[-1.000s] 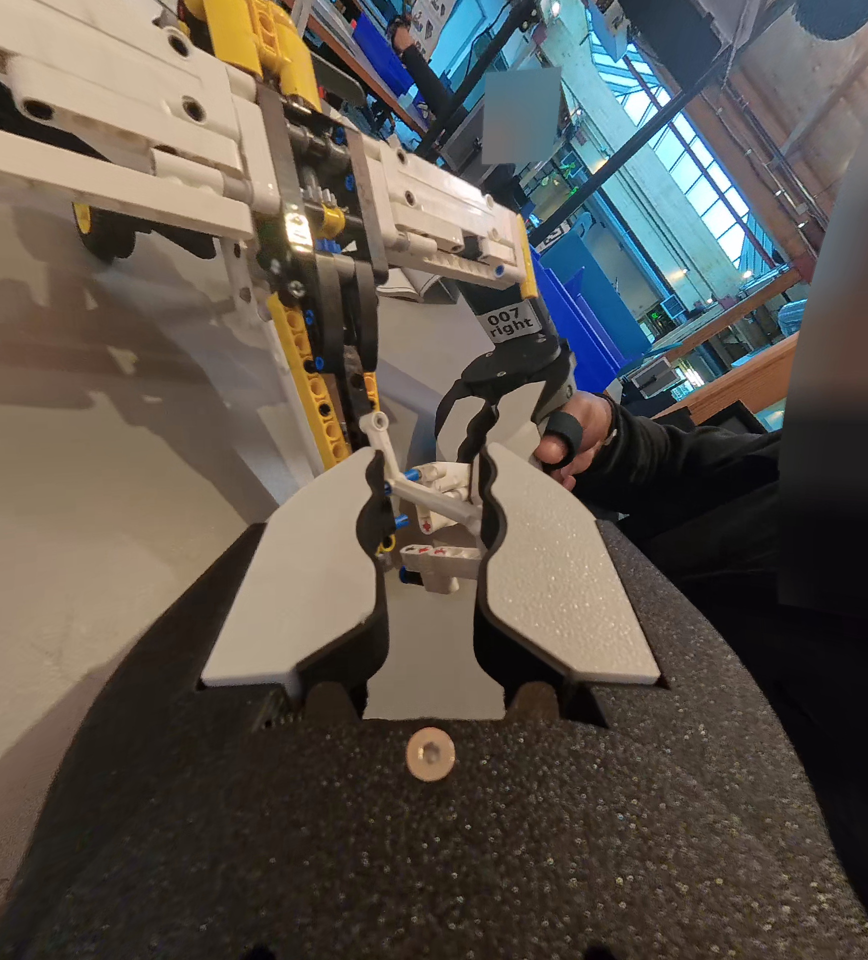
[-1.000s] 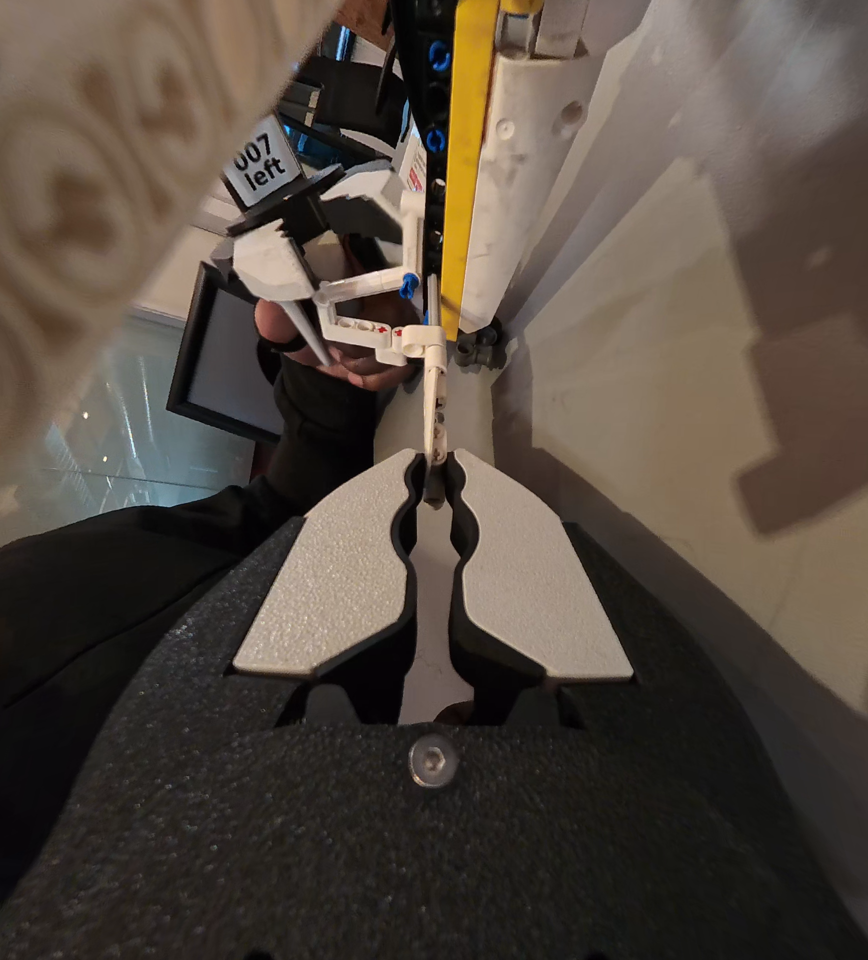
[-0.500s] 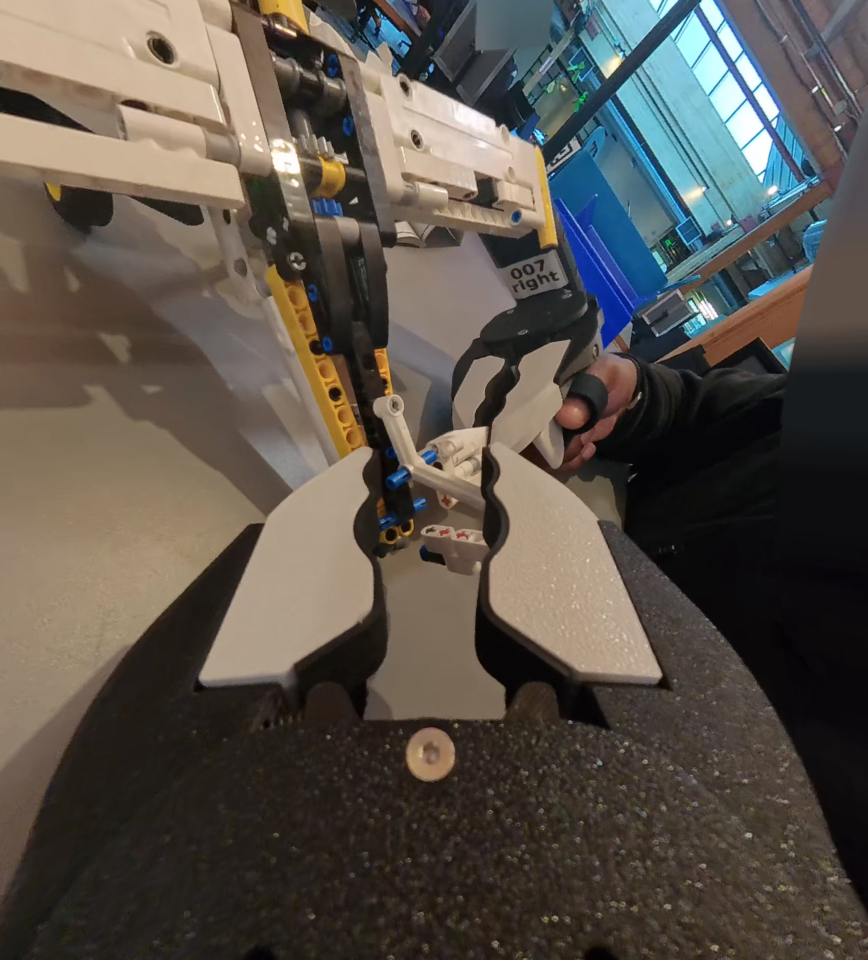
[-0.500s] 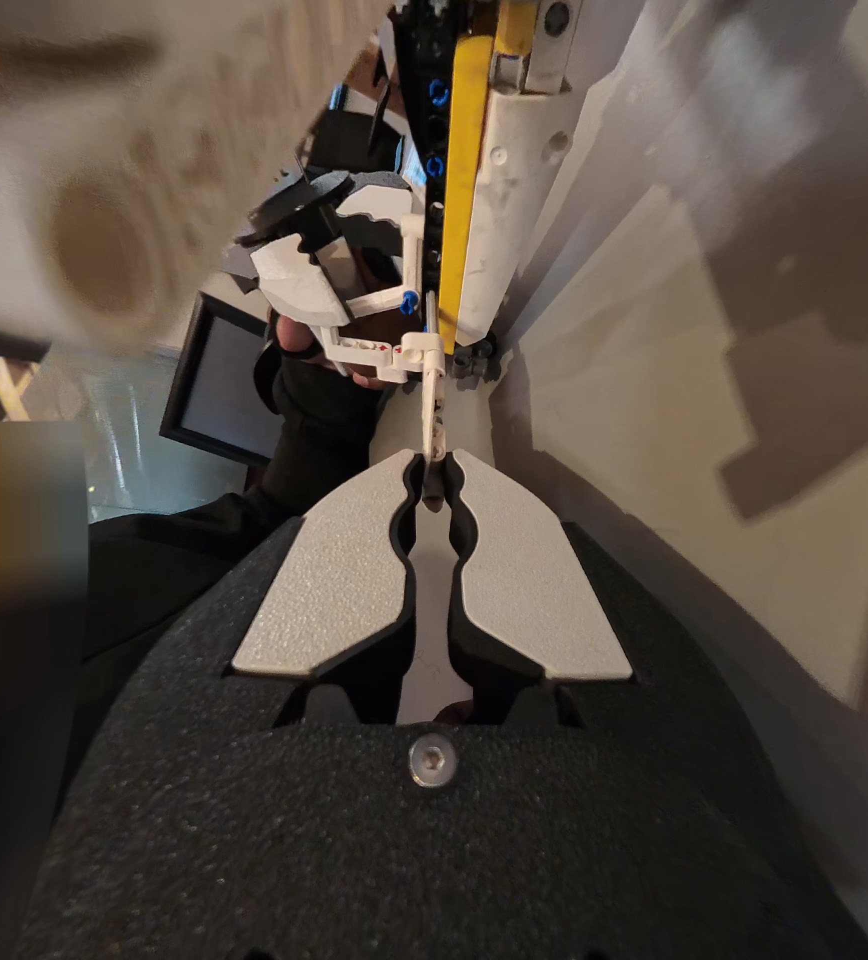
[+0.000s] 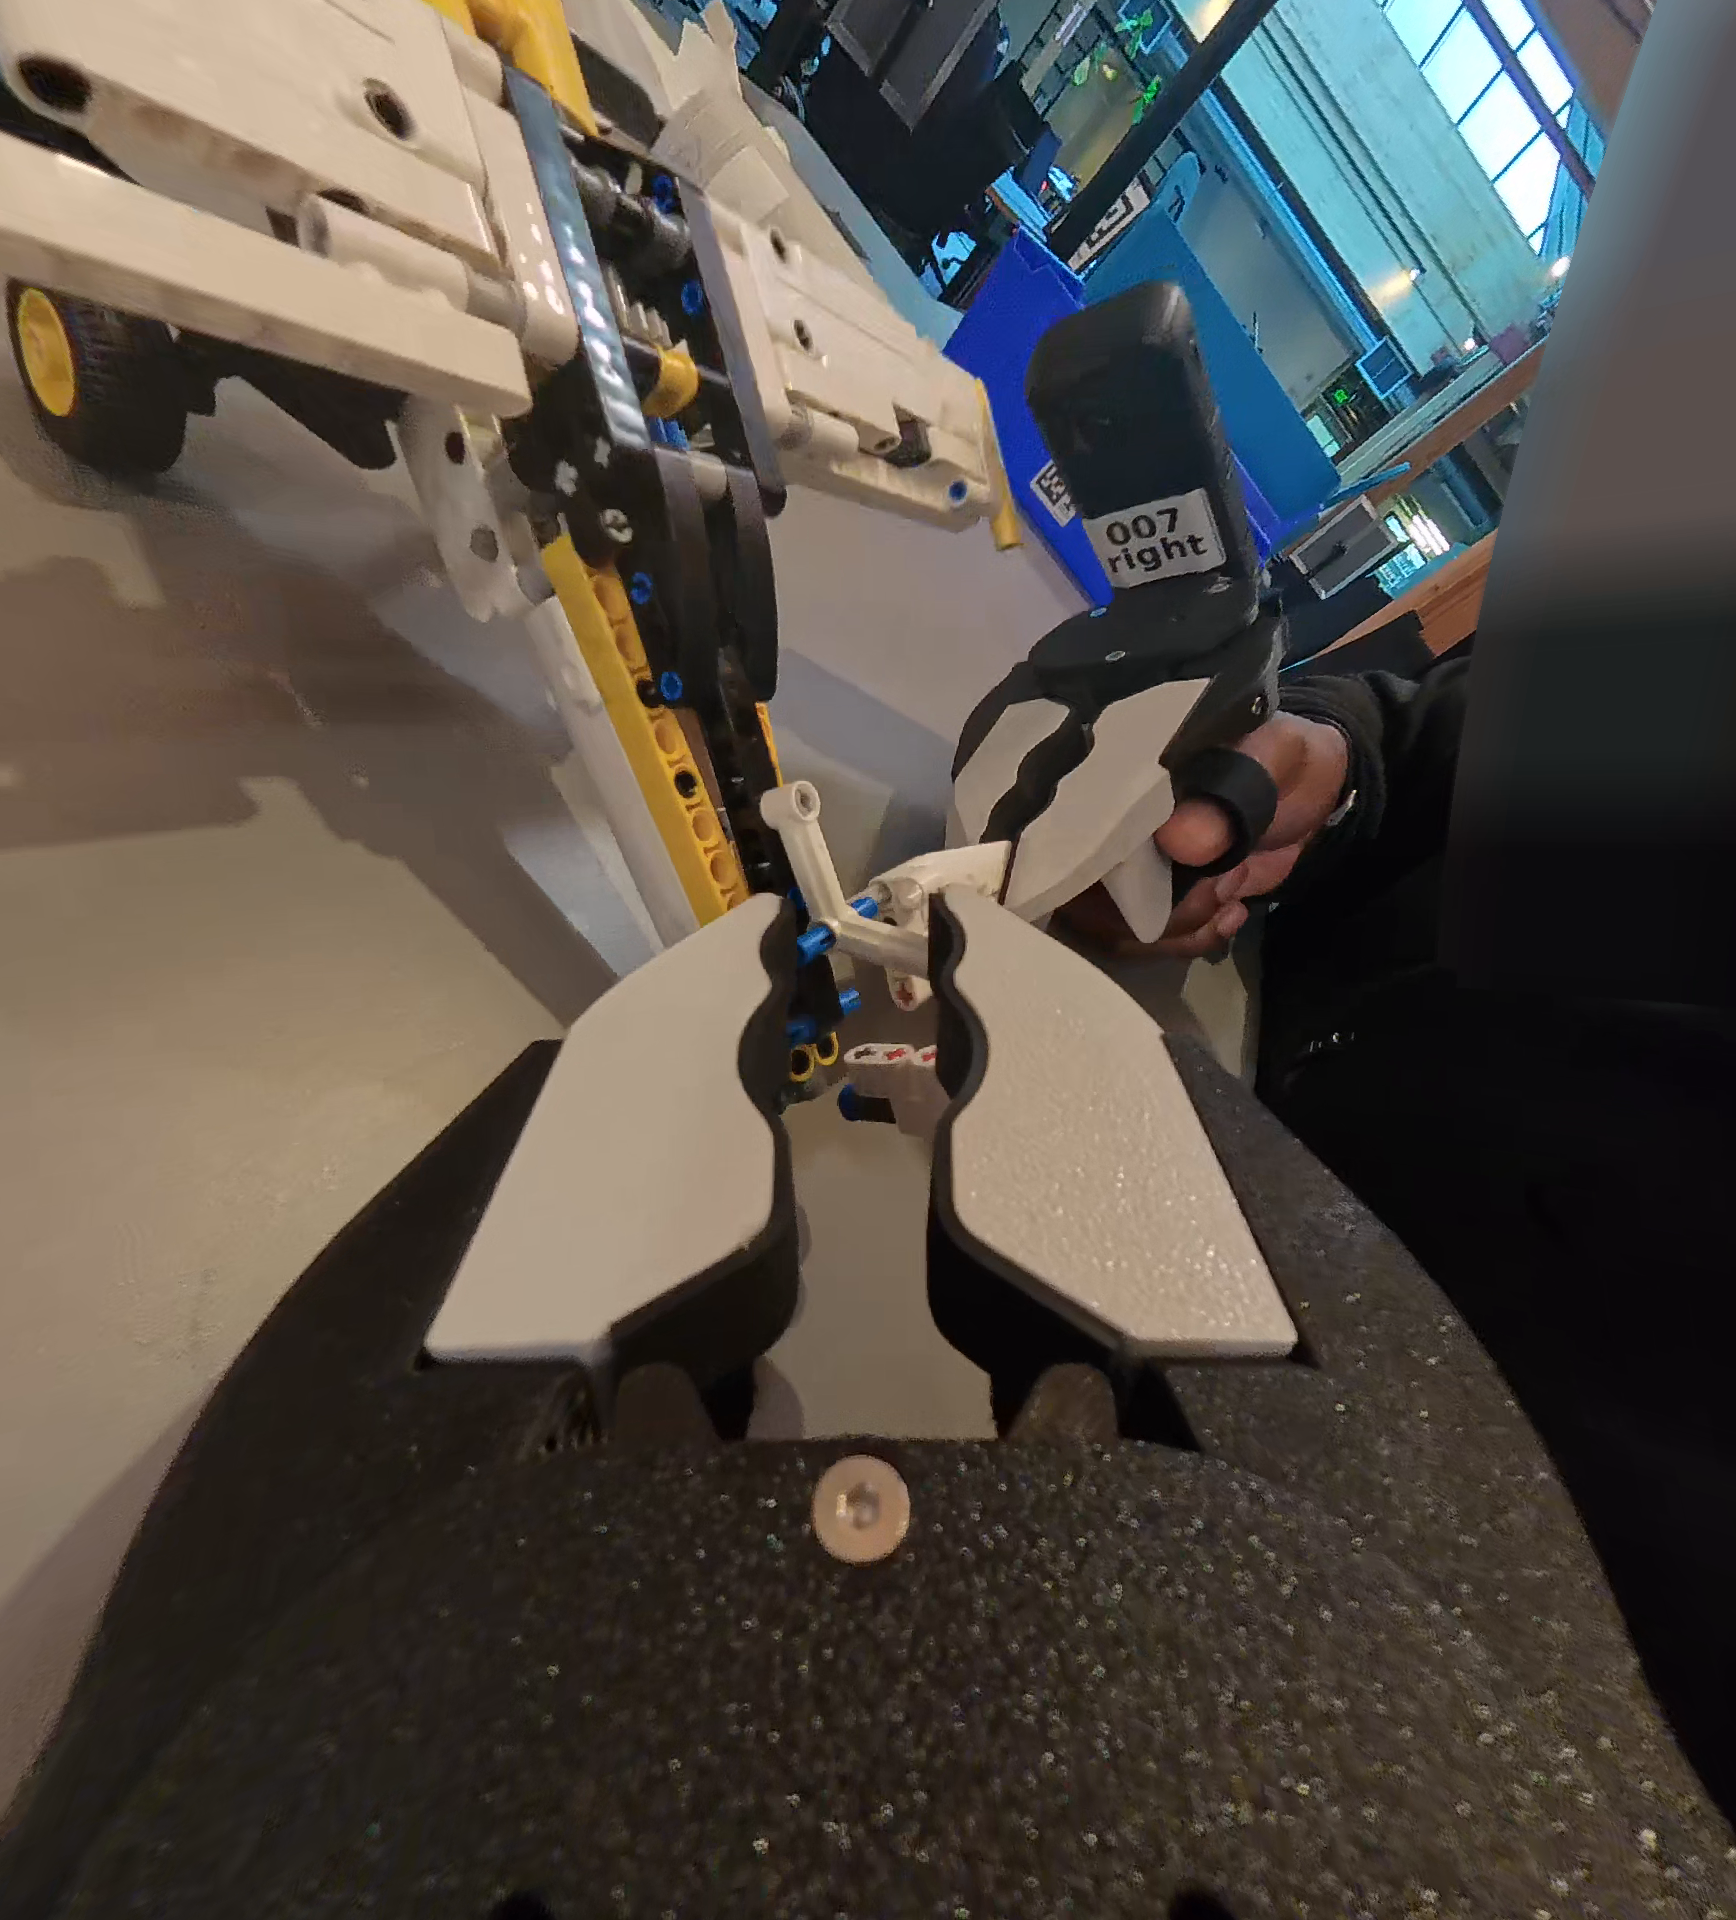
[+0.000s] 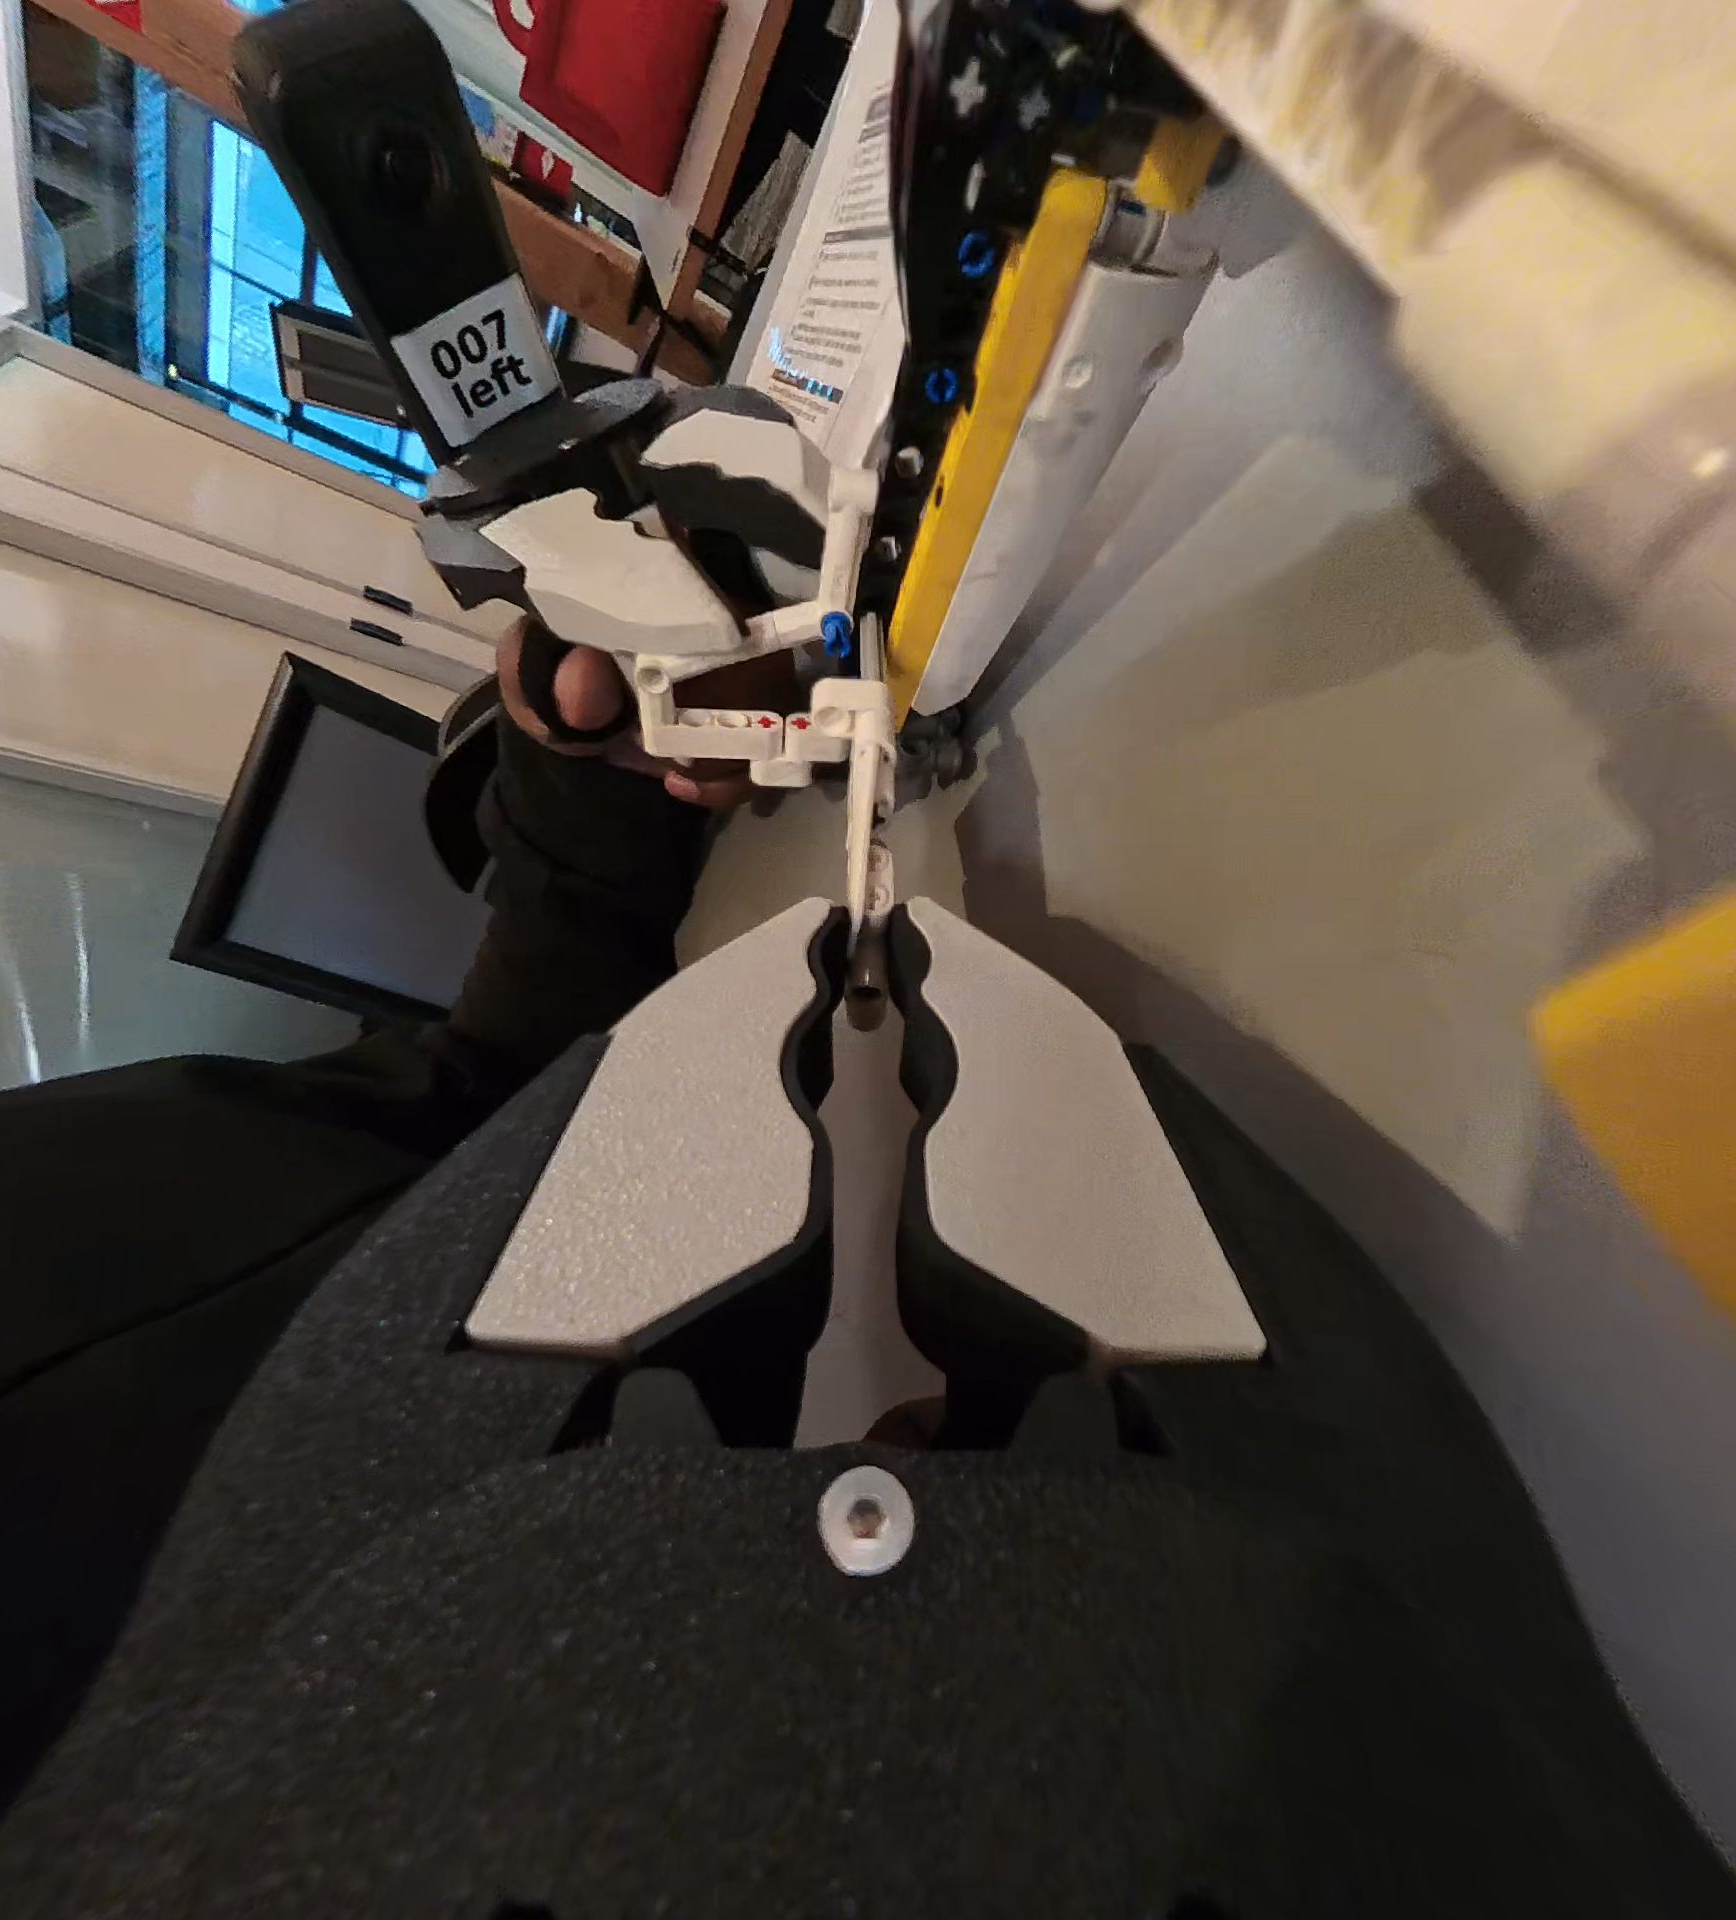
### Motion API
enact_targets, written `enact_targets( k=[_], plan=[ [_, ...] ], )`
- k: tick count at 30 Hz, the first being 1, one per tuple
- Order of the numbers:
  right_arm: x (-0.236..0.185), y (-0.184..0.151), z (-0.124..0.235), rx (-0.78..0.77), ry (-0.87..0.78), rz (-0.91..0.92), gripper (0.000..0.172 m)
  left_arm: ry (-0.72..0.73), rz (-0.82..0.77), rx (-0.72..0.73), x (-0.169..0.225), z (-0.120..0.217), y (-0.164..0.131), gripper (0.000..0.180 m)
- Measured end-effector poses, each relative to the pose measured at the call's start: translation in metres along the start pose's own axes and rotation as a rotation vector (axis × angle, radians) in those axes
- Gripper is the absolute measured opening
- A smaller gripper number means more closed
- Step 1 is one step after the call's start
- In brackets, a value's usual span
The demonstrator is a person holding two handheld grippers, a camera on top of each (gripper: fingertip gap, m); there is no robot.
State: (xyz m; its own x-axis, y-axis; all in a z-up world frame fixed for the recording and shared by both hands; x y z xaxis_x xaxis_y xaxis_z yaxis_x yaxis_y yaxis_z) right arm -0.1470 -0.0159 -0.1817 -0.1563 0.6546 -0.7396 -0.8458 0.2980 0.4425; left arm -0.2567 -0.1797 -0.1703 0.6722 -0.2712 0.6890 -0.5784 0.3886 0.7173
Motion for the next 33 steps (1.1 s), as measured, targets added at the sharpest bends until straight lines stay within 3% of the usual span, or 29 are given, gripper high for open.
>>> enact_targets(
  k=[1,33],
  plan=[
    [0.000,-0.002,-0.001,0.002,0.004,-0.019,0.007,-0.002,-0.001,-0.004,0.000,0.000,0.000,0.024],
    [0.006,0.008,-0.021,-0.006,-0.012,-0.042,0.010,-0.027,-0.042,-0.012,0.000,0.002,0.003,0.019]
  ],
)
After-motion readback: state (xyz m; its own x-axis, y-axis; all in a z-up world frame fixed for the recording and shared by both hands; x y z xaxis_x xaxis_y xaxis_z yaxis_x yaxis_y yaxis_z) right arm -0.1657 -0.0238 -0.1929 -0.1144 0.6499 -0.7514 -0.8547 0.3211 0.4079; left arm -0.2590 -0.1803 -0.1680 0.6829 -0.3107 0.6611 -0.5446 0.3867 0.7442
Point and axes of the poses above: each gripper's, where its closed fingertips meet, z back along the fingers, y out of its top, x = y × z across the jaws, the point moved 8 cm from there along z, back along the fingers, and after that the axes turned 13 degrees about -y, right-handed, at the moved point
